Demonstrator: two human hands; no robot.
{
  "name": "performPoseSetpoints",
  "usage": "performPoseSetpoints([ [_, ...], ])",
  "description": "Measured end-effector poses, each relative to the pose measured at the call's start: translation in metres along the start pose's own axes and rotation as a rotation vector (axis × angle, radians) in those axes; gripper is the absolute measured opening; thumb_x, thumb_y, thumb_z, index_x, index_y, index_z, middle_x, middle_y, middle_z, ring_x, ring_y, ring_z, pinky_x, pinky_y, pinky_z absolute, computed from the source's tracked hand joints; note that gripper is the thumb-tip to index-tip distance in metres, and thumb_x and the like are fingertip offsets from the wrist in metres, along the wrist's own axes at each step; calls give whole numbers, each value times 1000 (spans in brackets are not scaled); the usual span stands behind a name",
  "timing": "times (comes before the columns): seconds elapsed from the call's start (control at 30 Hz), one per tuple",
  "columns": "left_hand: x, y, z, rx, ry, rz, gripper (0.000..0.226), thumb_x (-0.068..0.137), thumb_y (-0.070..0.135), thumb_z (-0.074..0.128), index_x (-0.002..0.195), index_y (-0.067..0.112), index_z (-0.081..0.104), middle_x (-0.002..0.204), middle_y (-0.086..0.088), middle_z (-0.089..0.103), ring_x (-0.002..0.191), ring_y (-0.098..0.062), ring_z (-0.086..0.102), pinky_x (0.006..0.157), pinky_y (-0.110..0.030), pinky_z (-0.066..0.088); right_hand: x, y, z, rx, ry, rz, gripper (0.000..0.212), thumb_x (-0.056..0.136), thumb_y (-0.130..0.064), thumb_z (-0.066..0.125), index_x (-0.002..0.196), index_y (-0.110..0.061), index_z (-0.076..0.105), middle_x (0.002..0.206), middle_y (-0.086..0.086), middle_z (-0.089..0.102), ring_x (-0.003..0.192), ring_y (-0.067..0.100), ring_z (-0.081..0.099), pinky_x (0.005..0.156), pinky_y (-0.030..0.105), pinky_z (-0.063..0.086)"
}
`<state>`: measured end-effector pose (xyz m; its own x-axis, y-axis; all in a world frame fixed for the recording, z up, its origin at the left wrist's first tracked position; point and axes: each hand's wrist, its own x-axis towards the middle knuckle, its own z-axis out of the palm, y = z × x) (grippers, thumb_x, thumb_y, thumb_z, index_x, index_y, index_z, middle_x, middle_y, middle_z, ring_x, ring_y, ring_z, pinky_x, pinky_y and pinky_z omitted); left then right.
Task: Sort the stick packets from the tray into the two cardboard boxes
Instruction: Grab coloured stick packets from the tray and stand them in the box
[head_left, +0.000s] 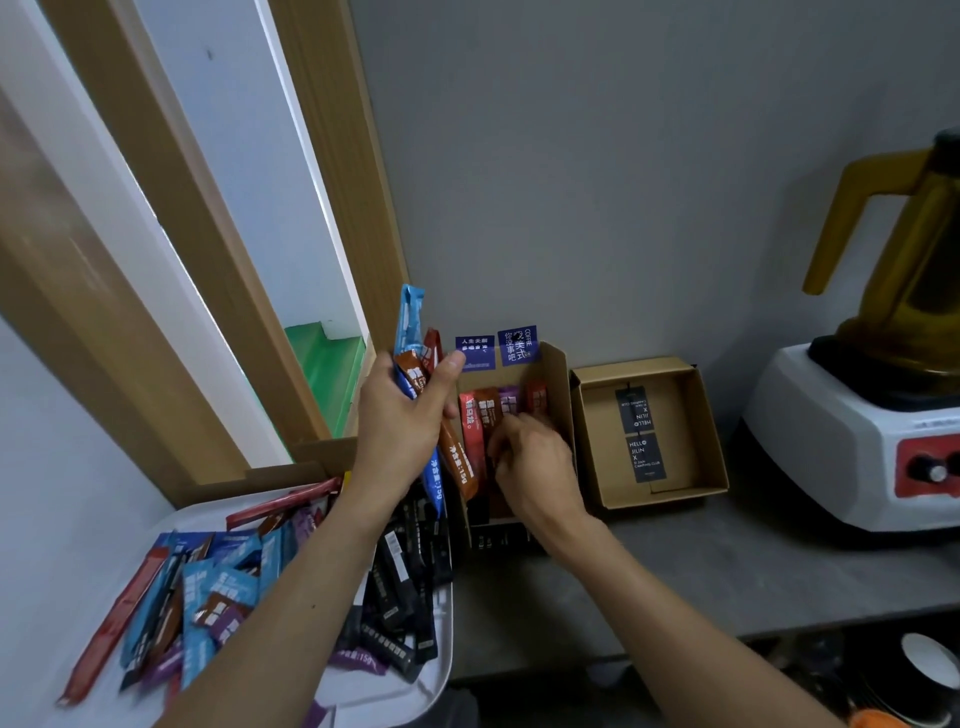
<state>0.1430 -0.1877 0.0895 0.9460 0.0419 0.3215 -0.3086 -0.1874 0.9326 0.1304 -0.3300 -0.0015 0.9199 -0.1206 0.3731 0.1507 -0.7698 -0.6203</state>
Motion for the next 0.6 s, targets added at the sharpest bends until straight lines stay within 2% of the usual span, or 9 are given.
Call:
performPoseSetpoints([
  [0.1,-1,1,1,4,6,3,31,92,43,69,100,16,57,67,-1,69,59,-9,67,60,-21,55,-15,-2,-6,84,60,25,19,92,-3,61,98,-21,66,107,-7,64,107,11,59,96,33,54],
  [0.17,-1,0,2,1,13,5,36,91,45,69,103,13,58,69,-3,70,60,-10,68,60,-22,56,-24,-8,-8,177,103,46,23,93,-2,59,103,-21,65,108,-9,61,105,9,59,94,35,56],
  [0.27,-4,2,3,-4,1,13,40,90,47,69,104,12,58,71,-6,70,60,-12,68,59,-21,56,-37,-24,-17,533,132,125,10,102,-17,59,109,-20,65,105,-6,66,96,8,67,84,33,61],
  [0.33,-7,3,3,-12,-13,24,40,90,46,69,105,11,58,70,-5,70,59,-10,68,57,-19,55,-44,-35,-30,907,0,241,20,97,-32,67,108,-16,68,96,1,74,88,10,72,77,29,61],
  [0.4,-8,4,3,5,-25,38,41,90,45,70,106,9,58,71,-4,69,59,-9,68,57,-18,54,-48,-39,-37,1095,-138,315,32,85,-32,78,108,-12,69,91,-1,77,85,14,74,74,28,60],
  [0.5,-9,4,3,49,-37,39,50,85,52,72,107,9,58,78,-6,69,63,-12,69,59,-21,56,-52,-39,-39,1015,-125,240,35,77,-13,88,105,-13,68,93,-2,77,88,13,73,78,28,60],
  [0.6,-9,6,6,91,-64,32,59,76,60,75,107,13,57,87,-7,69,75,-15,71,68,-27,60,-55,-35,-41,883,-80,181,27,82,-14,85,104,-17,70,98,-1,78,93,13,74,83,32,62],
])
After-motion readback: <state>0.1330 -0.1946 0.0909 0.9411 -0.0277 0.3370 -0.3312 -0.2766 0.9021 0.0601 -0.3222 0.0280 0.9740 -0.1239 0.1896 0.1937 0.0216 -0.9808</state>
